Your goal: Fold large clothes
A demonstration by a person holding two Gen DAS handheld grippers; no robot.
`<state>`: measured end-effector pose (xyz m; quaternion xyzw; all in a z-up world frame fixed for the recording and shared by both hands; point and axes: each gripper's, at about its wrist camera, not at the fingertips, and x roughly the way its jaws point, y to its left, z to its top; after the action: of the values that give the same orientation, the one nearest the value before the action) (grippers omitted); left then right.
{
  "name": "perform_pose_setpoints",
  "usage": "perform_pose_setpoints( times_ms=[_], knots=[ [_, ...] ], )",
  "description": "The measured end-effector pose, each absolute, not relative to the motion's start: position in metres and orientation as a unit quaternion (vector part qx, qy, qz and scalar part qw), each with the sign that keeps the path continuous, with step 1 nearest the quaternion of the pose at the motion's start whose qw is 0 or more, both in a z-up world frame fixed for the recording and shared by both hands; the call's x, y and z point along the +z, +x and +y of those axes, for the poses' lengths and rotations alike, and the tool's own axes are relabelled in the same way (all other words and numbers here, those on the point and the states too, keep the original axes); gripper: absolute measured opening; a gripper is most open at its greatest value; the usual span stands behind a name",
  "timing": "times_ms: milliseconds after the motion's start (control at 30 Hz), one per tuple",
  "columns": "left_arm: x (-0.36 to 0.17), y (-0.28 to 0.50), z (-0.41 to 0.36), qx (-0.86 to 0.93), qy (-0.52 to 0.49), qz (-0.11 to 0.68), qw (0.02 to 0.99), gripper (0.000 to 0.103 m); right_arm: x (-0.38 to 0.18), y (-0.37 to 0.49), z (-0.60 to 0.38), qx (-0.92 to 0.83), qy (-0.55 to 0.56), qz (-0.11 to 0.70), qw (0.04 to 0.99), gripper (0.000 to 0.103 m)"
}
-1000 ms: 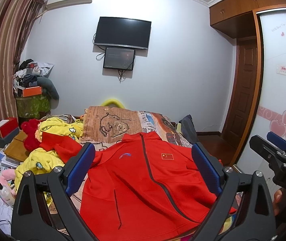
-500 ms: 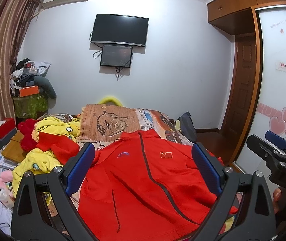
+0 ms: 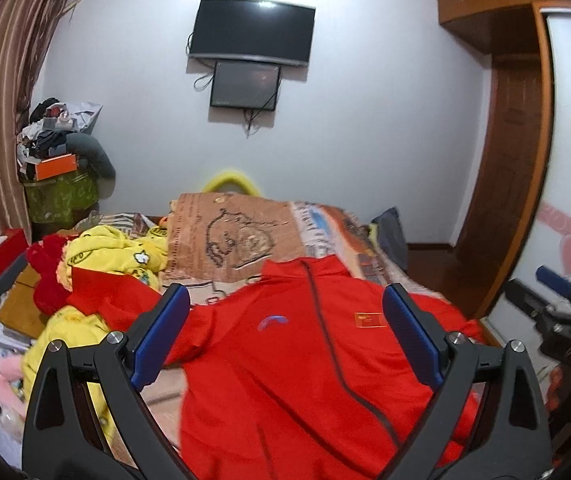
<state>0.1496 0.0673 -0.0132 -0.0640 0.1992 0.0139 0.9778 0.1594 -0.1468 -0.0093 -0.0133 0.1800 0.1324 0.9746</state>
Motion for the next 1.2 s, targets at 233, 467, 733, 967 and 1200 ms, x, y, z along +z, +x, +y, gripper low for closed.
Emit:
perform_pose_setpoints(
  times_ms=[233, 467, 733, 967, 1200],
  knots=[
    [-0.036, 0.241, 0.139, 0.044, -0.103, 0.284, 0.952, 0.098, -0.013, 0.224, -0.137, 0.159, -0.031, 0.209, 0.964, 0.103],
    [-0.089, 0.312, 0.212, 0.072, -0.144, 0.377, 0.912, 0.098, -0.041, 0.292, -0.119, 0.195, -0.047, 0.289, 0.936, 0.103],
    [-0.176, 0.352, 0.308, 0.118, -0.243, 0.457, 0.847, 0.097, -0.112, 0.359, -0.096, 0.211, -0.076, 0.417, 0.881, 0.103],
    [-0.226, 0.351, 0.375, 0.141, -0.331, 0.475, 0.803, 0.095, -0.159, 0.394, -0.085, 0.201, -0.090, 0.477, 0.851, 0.103],
    [-0.260, 0.352, 0.410, 0.160, -0.382, 0.466, 0.782, 0.069, -0.183, 0.409, -0.083, 0.205, -0.094, 0.497, 0.838, 0.103]
  ],
)
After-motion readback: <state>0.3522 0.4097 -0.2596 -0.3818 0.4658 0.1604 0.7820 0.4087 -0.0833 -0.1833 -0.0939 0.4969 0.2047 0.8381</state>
